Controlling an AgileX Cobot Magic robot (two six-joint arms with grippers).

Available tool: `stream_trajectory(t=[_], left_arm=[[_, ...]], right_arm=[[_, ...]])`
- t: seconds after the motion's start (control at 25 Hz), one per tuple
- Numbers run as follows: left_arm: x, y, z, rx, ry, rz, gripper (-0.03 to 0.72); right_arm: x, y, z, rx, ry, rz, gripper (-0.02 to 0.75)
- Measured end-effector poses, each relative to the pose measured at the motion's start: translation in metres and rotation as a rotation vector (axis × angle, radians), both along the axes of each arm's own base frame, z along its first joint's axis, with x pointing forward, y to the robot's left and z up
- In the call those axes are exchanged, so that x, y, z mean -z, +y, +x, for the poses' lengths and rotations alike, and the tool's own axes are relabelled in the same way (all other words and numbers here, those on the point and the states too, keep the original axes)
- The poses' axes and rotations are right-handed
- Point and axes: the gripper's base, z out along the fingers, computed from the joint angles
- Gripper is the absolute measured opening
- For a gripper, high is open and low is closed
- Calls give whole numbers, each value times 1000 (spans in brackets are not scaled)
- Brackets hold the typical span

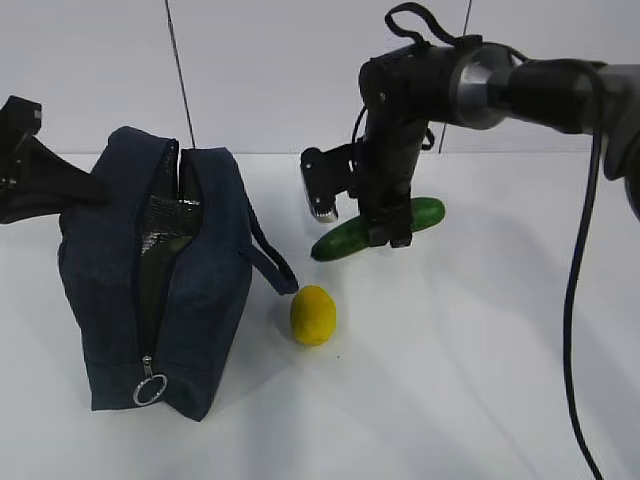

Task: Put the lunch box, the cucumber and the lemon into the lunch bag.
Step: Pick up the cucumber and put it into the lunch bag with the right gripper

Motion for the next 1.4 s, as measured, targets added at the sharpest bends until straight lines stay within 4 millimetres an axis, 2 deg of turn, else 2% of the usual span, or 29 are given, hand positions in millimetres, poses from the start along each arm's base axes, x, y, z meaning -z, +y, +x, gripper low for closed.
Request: stream_trajectory(t=[0.16, 0.32, 0.48, 0.64, 0.92, 1.16, 1.24, 1.4], left_arm=[[-1, -1, 0, 0, 3, -18, -4], [-1, -1, 0, 3, 4, -24, -4], [-2, -1, 0, 2, 4, -27, -4], [-2, -1, 0, 1, 4, -27, -4], [-2, -1, 0, 1, 4, -28, -4], [-2, -1, 0, -3, 3, -26, -4], [-1, -1, 1, -13, -1, -20, -4], [-1, 0, 1, -17, -4, -16, -4]], right_arm=[[-34, -6, 5, 245, -89, 50, 357], [-80, -4, 4, 577, -135, 235, 356], [-113, -1, -5, 866, -51, 388, 356], [-137, 12, -12, 961, 76, 562, 356], [-163, 37, -30, 1252, 486, 864, 356], [-179, 58, -43, 1282, 817, 993, 356], [-183, 63, -49, 1316, 826, 985, 356], [-196, 66, -63, 1375, 654, 937, 356]])
